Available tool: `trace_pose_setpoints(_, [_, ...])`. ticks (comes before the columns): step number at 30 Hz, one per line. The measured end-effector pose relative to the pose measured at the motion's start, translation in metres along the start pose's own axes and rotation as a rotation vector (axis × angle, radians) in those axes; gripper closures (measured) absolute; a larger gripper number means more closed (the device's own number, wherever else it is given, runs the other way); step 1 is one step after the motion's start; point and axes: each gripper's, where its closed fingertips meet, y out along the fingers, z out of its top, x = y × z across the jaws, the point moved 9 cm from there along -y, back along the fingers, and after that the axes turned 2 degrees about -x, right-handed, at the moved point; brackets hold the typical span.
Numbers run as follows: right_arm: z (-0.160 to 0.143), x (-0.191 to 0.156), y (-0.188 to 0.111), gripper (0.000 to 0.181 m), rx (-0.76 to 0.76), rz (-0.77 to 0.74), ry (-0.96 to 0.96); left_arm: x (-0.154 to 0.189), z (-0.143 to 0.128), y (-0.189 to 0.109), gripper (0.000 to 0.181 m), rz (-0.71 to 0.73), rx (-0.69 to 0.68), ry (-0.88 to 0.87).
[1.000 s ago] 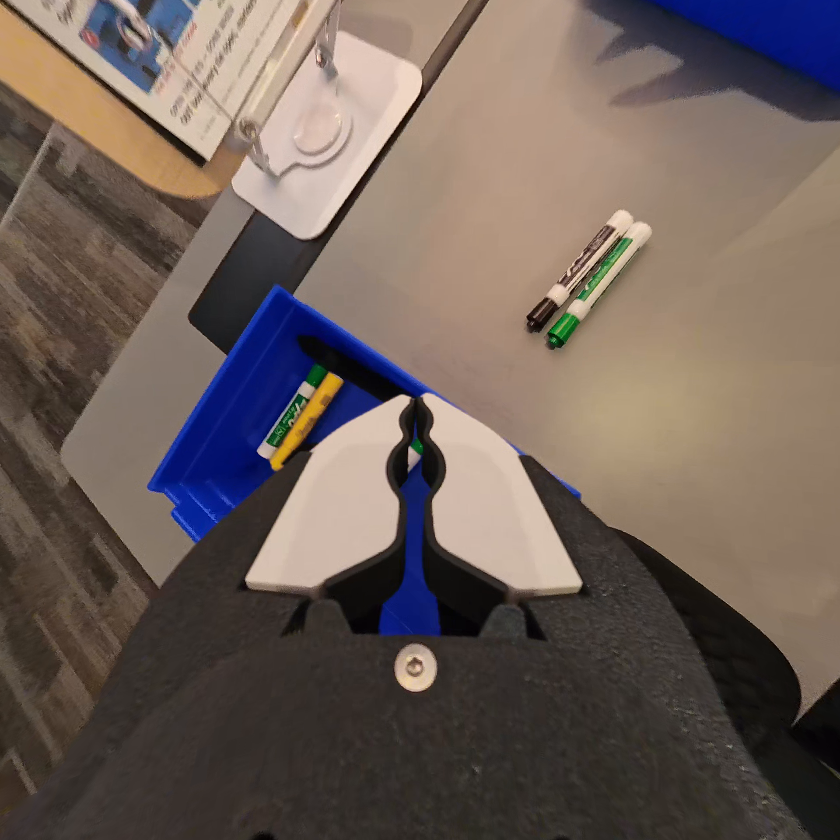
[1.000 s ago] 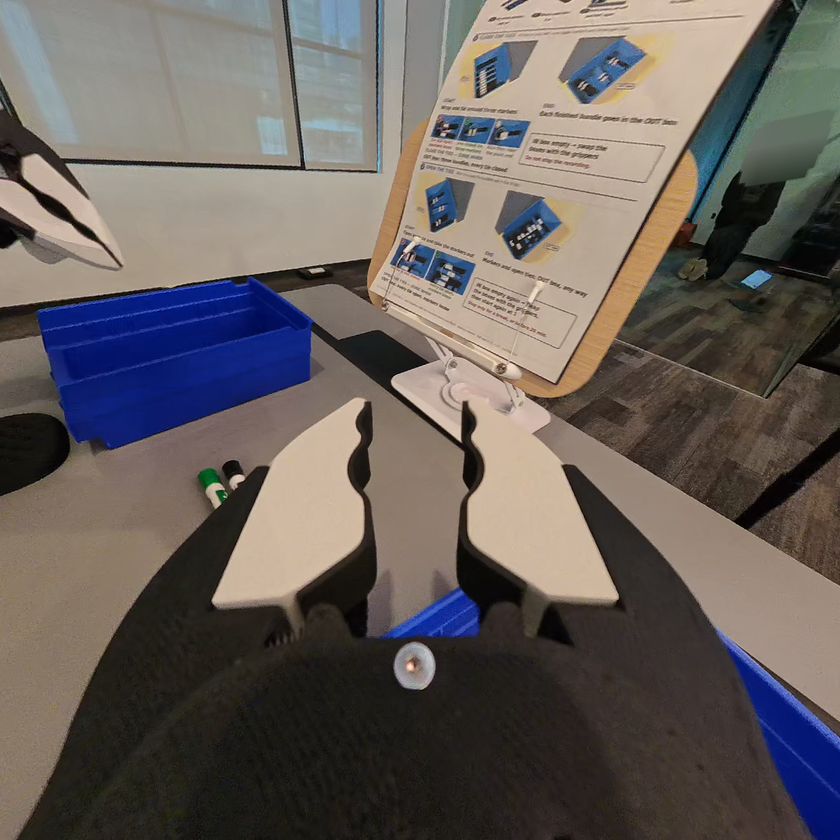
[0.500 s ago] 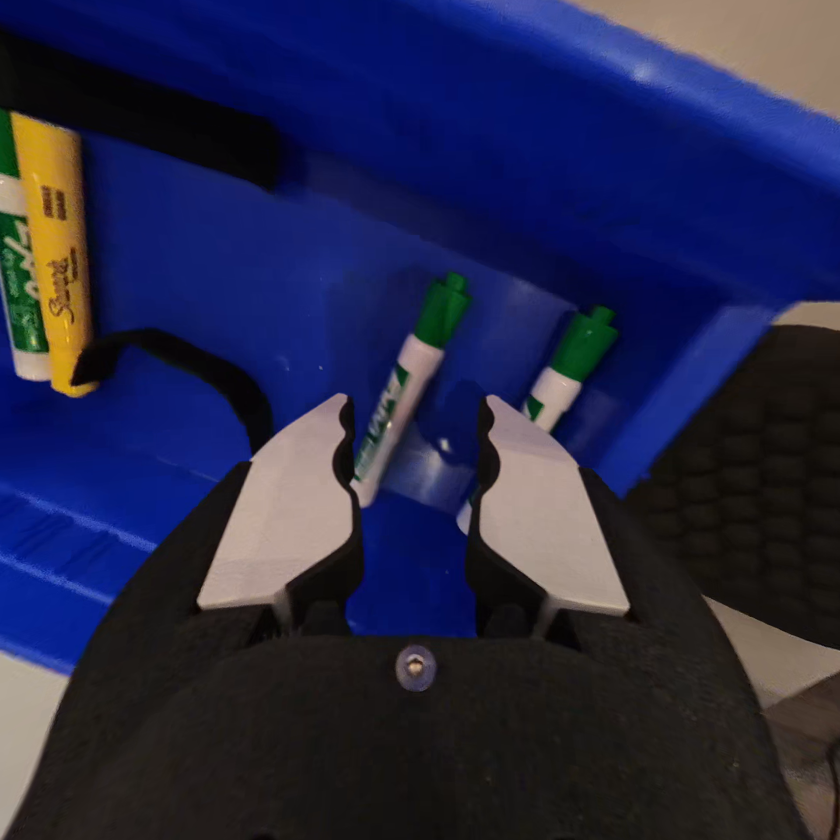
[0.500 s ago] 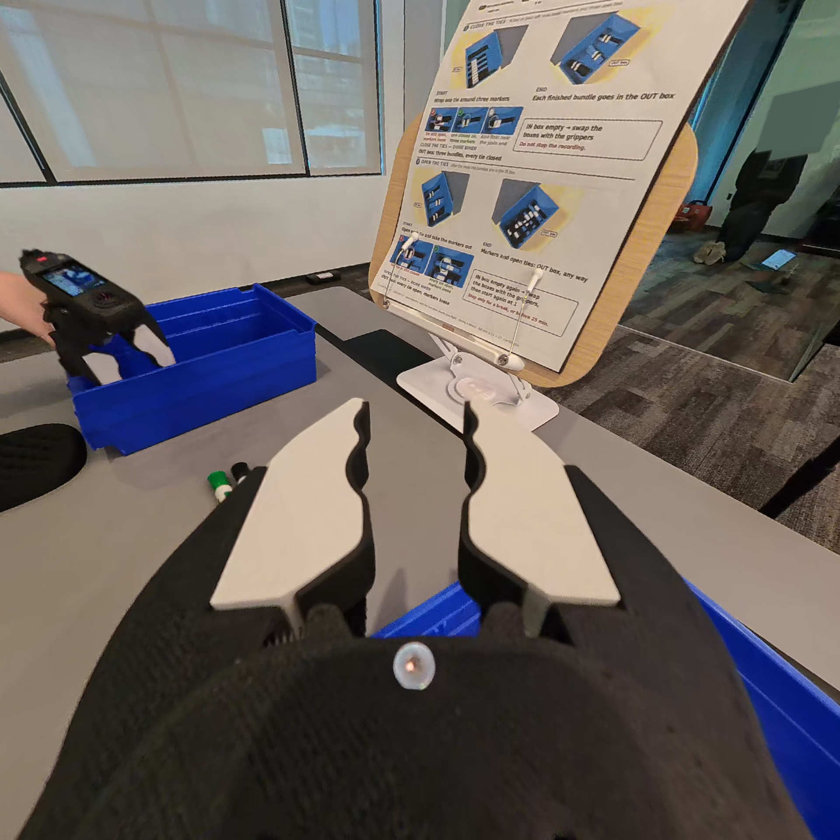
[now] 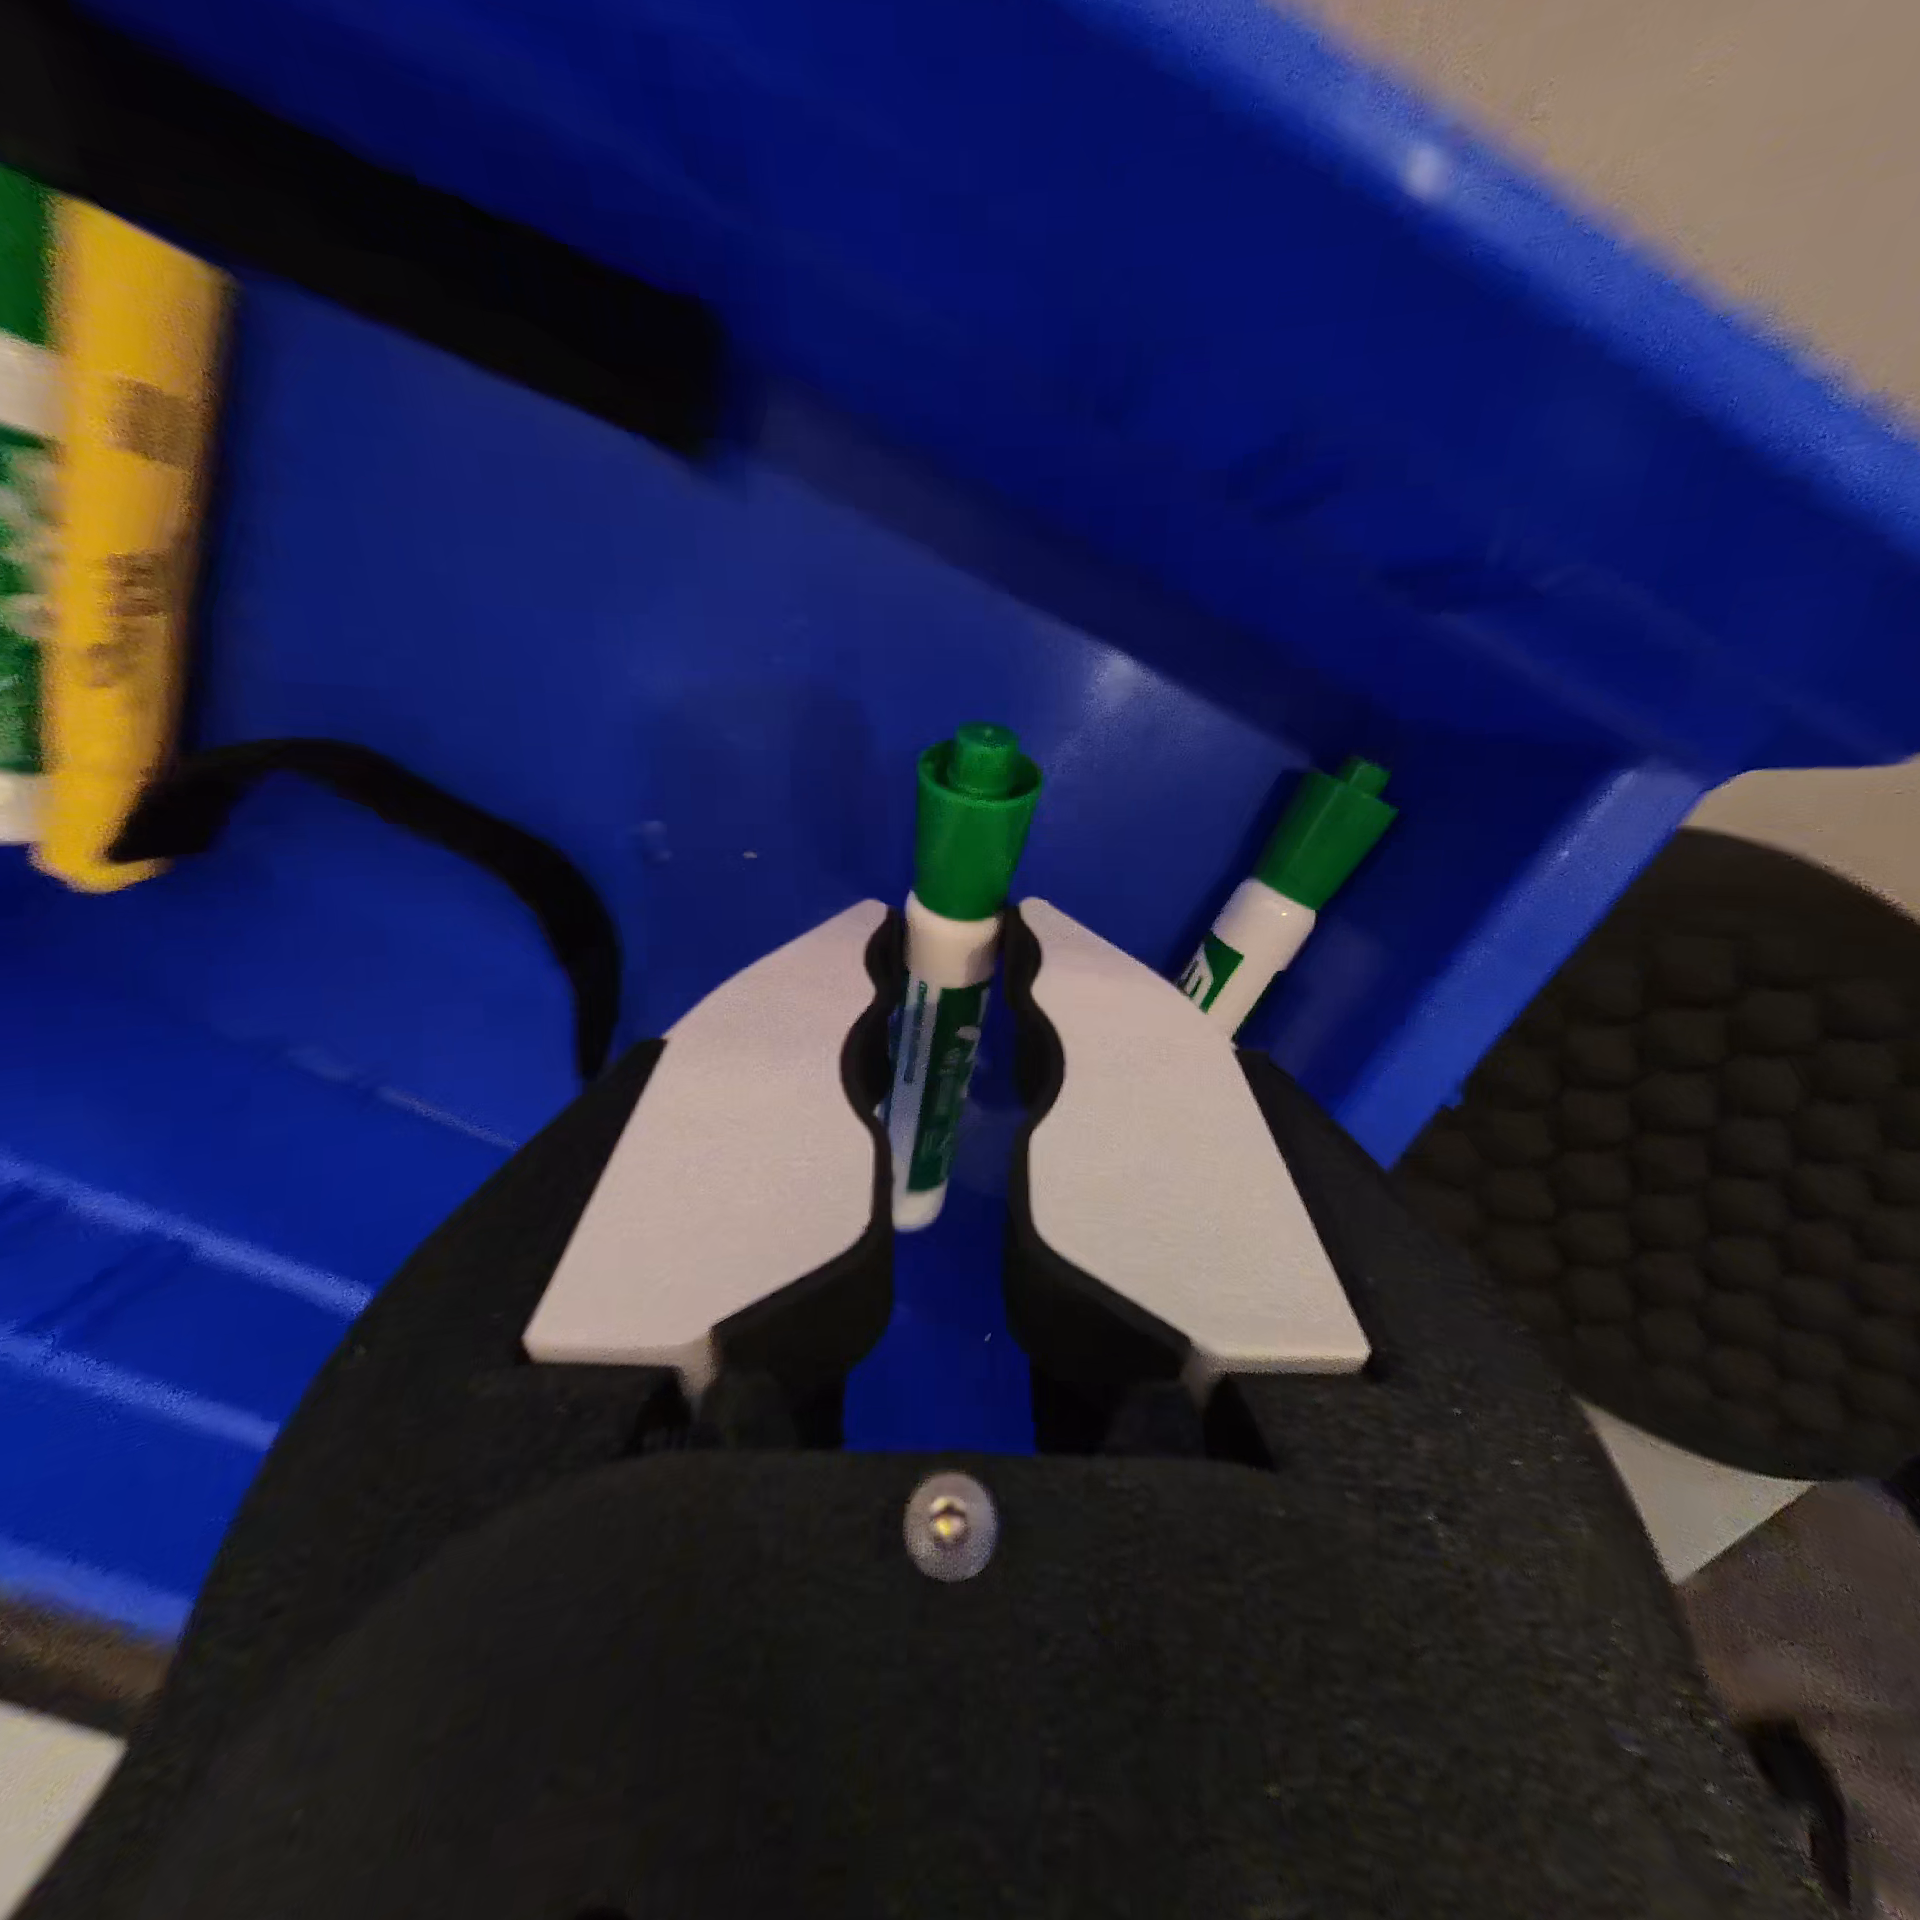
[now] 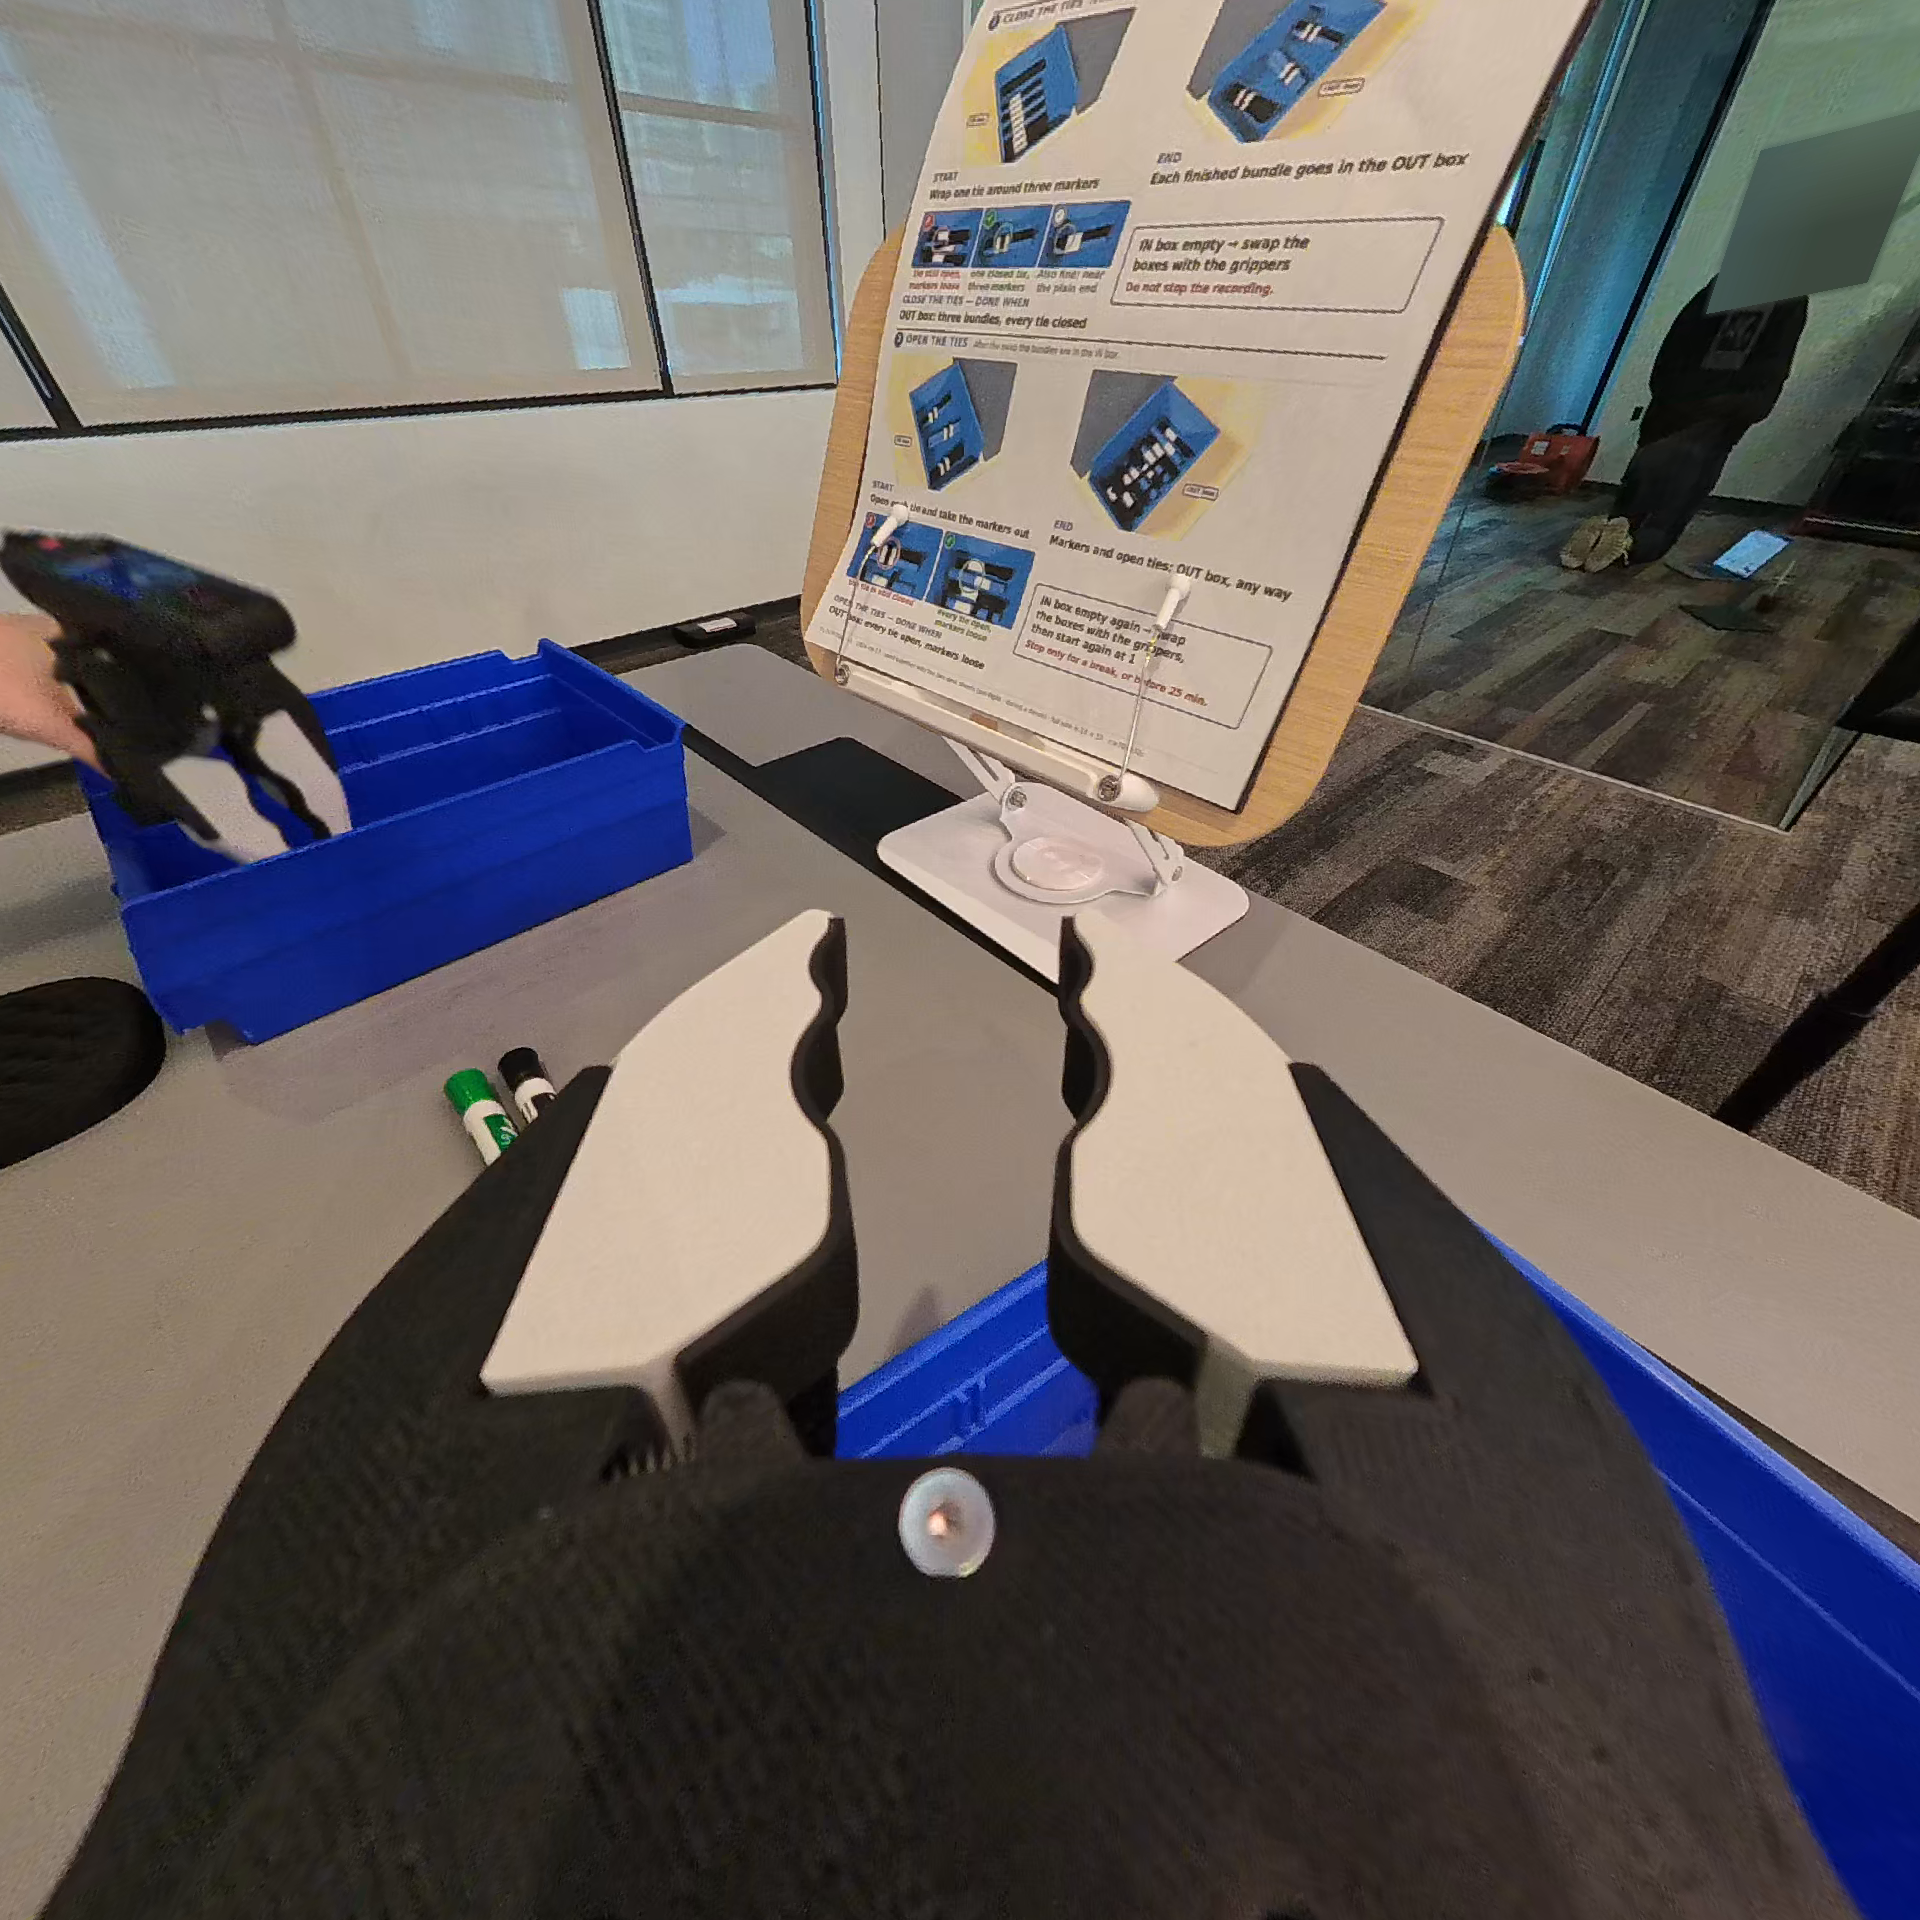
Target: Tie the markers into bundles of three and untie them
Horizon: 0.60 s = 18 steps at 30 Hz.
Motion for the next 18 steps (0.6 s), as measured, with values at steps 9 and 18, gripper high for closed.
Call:
trace_pose_setpoints(9, [0.004,-0.012,0.011,0.141,-0.006,0.044,-0.018,0.018,0.033,-0.121,0.163,0.162,0.472,-0.117])
trace_pose_setpoints(18, [0.014,-0.102,0.067,0.136,0.186,0.561,-0.007,0.089,0.121,-0.147,0.164,-0.096,0.790,-0.037])
